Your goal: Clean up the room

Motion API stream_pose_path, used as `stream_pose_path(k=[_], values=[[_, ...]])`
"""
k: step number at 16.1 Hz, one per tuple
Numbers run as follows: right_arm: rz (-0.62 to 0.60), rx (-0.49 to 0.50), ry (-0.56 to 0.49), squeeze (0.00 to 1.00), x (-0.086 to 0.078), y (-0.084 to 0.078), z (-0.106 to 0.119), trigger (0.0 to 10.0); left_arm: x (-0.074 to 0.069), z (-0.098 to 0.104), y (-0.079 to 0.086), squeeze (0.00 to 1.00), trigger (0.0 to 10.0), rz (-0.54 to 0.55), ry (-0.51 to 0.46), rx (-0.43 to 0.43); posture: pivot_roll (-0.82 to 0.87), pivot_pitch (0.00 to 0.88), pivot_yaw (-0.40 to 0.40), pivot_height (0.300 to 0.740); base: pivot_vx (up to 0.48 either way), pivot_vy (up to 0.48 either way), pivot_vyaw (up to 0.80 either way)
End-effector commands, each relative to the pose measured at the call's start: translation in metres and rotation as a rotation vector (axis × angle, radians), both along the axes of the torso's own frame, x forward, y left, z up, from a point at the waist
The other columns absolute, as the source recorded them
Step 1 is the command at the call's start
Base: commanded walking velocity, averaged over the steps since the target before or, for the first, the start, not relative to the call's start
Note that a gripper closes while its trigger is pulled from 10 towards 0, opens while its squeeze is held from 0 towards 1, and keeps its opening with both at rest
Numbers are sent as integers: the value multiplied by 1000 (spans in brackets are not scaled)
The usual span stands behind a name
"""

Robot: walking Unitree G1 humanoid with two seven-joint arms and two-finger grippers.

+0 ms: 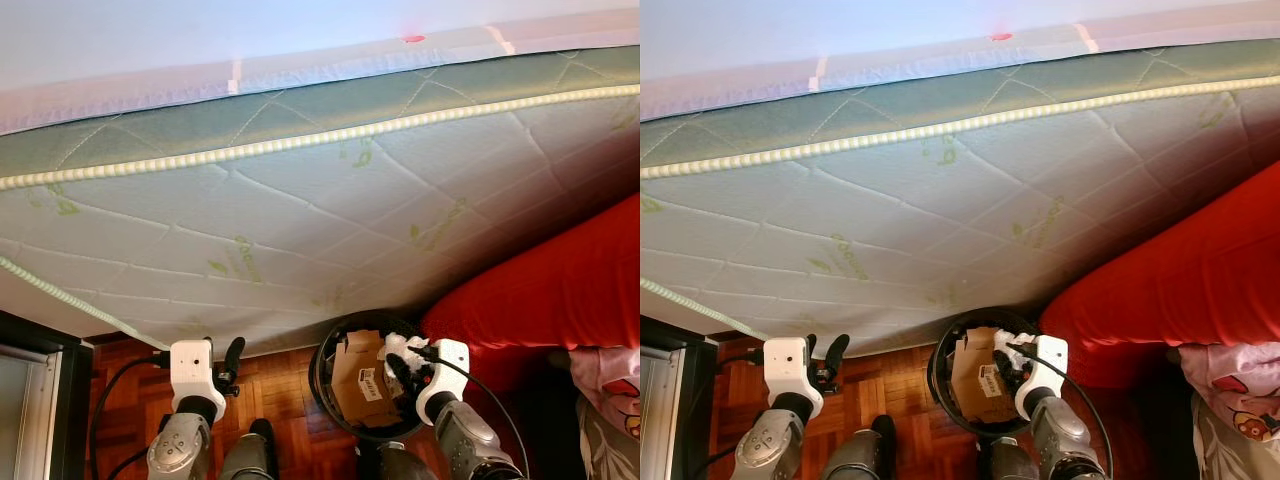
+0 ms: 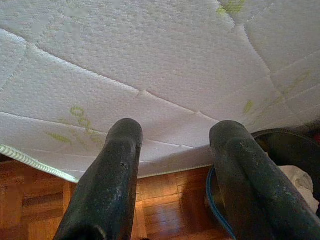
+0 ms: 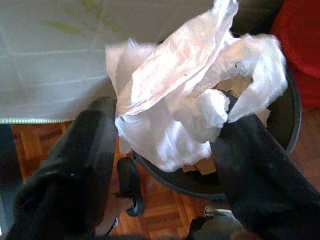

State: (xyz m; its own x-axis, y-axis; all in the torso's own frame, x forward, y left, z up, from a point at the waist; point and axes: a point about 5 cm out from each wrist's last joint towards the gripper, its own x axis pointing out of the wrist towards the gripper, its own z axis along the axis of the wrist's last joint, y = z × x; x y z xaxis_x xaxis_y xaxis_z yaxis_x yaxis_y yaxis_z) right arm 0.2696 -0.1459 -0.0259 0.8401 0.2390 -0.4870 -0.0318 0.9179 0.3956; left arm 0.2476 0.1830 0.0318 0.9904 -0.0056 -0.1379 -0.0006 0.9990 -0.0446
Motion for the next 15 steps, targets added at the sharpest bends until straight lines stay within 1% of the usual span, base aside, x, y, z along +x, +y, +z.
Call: stream_pose_path(k=[1, 3, 4, 5, 8, 9, 12, 13, 14, 15], values=[[10, -4, 56, 1000, -8, 3, -8, 10000, -7, -9, -2, 0, 10000, 0, 45, -6, 139, 319, -17, 740, 0, 0, 0], [10, -4, 59, 1000, -7, 3, -8, 10000, -7, -9, -2, 0, 10000, 2, 45, -7, 139, 320, -18, 740, 0, 0, 0], [37, -15, 67, 1000, -7, 3, -8, 10000, -7, -9, -2, 0, 10000, 2, 47, -7, 139, 319, -19, 740, 0, 0, 0], [53, -32, 81, 1000, -8, 0, -8, 10000, -7, -9, -2, 0, 10000, 3, 46, -8, 140, 318, -21, 740, 0, 0, 0], [66, -21, 89, 1000, -10, -4, -10, 10000, -6, -9, -3, 0, 10000, 2, 45, -10, 139, 320, -23, 740, 0, 0, 0], [81, -16, 100, 1000, -13, -4, -12, 10000, -6, -9, -4, 0, 10000, 3, 45, -11, 139, 321, -24, 740, 0, 0, 0], [95, -52, 119, 1000, -19, -5, -17, 10000, -6, -10, -4, 0, 10000, 3, 48, -10, 141, 322, -25, 740, 0, 0, 0], [78, -71, 126, 0, -23, -9, -19, 10000, -7, -12, -3, 0, 10000, 4, 58, -10, 139, 323, -26, 740, 0, 0, 0], [57, -94, 136, 0, -26, -14, -21, 10000, -9, -15, -2, 0, 10000, 6, 71, -12, 137, 323, -27, 740, 0, 0, 0], [27, -96, 145, 0, -30, -18, -24, 10000, -12, -21, -2, 0, 10000, 3, 101, -10, 135, 321, -27, 740, 0, 0, 0]])
